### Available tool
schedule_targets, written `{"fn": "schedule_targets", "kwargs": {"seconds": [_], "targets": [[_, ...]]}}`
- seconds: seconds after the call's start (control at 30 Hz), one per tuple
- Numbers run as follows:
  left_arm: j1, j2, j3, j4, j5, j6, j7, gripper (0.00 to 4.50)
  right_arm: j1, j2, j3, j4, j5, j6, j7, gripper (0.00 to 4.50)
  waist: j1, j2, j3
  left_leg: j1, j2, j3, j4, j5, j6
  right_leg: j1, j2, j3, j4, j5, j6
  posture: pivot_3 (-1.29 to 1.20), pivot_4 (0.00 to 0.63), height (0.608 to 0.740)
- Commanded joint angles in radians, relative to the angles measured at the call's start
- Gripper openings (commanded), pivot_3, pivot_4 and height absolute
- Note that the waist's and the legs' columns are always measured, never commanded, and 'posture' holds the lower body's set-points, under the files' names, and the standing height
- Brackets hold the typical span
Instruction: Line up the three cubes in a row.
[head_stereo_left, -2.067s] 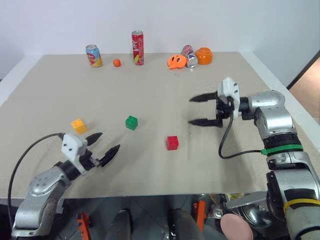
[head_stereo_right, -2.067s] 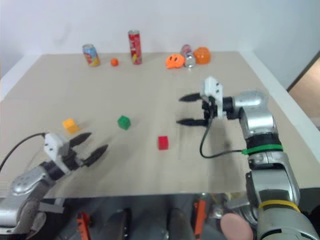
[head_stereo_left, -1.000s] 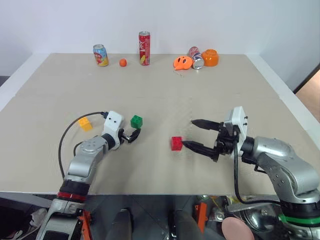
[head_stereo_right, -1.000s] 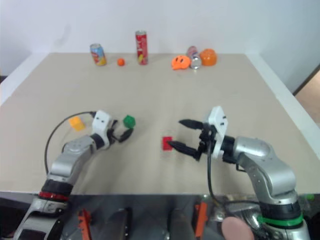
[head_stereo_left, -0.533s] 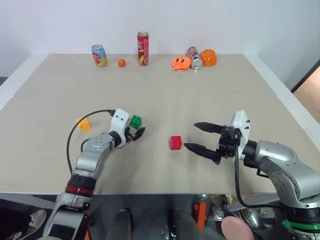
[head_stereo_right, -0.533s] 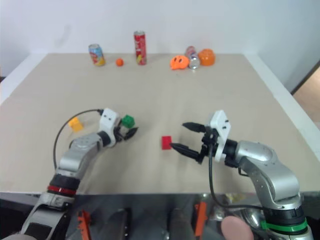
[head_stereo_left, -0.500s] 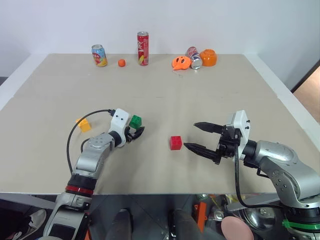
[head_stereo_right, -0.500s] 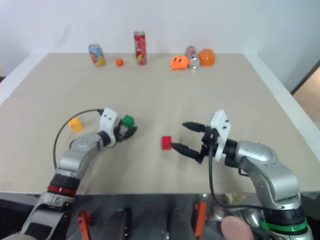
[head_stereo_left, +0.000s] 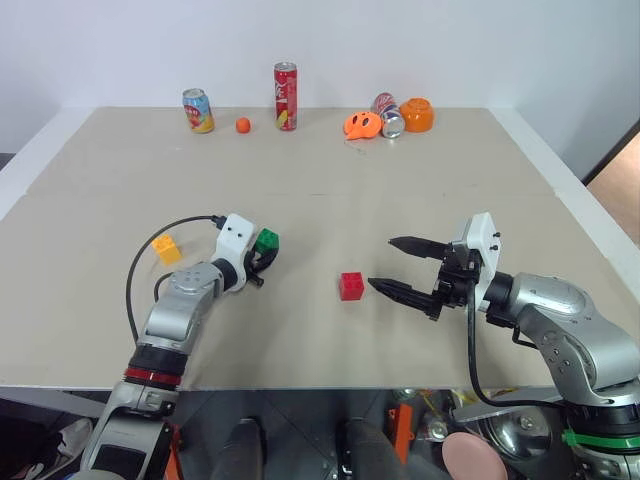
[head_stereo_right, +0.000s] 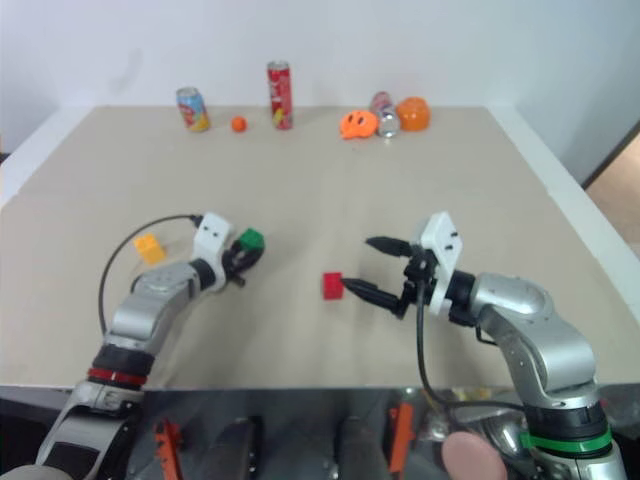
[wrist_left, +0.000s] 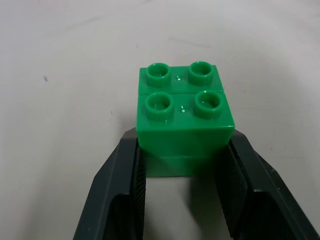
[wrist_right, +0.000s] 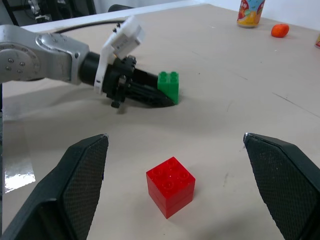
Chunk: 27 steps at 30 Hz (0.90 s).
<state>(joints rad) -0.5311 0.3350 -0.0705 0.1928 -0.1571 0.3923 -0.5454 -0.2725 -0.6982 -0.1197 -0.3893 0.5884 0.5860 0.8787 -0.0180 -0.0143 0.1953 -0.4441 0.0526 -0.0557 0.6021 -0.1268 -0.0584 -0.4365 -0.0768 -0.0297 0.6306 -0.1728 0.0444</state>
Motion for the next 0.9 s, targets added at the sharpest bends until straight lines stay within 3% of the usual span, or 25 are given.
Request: {"fn": "schedule_targets", "kwargs": {"seconds": [0.03, 0.27, 0.47, 0.9], "targets": [[-0.061, 0.036, -0.009, 0.061, -0.011, -0.176, -0.152, 1.32, 0.014, -0.034, -0.052, -0.047, 0.035, 0.003, 0.013, 4.5, 0.001, 0.0, 0.0, 0.0, 0.0, 0.0, 0.0, 0.0, 0.0, 0.0, 0.0, 0.0, 0.0, 0.0, 0.0, 0.0, 0.15, 0.74], [-0.241, 0.036, -0.02, 0.299, -0.075, -0.326, -0.493, 1.32, 0.126, -0.072, -0.14, -0.138, 0.067, 0.029, -0.027, 4.5, 0.016, -0.002, 0.001, -0.003, 0.0, 0.0, 0.0, 0.0, 0.0, 0.0, 0.0, 0.0, -0.001, 0.0, 0.0, 0.0, 0.15, 0.74], [-0.355, 0.068, -0.06, 0.504, -0.05, -0.409, -0.756, 1.32, 0.278, -0.064, -0.263, -0.275, 0.113, 0.069, -0.105, 4.5, 0.017, -0.002, 0.001, -0.002, 0.0, 0.0, -0.001, -0.001, 0.002, -0.001, 0.0, 0.0, -0.001, 0.0, 0.0, 0.0, 0.15, 0.74], [-0.456, -0.025, -0.101, 0.707, 0.008, -0.53, -0.952, 1.32, 0.681, 0.043, -0.486, -0.559, 0.21, 0.073, -0.269, 4.5, 0.026, -0.004, 0.002, -0.003, 0.0, 0.0, 0.002, -0.001, 0.002, 0.0, 0.0, 0.0, -0.002, -0.001, 0.001, 0.0, 0.15, 0.74]]}}
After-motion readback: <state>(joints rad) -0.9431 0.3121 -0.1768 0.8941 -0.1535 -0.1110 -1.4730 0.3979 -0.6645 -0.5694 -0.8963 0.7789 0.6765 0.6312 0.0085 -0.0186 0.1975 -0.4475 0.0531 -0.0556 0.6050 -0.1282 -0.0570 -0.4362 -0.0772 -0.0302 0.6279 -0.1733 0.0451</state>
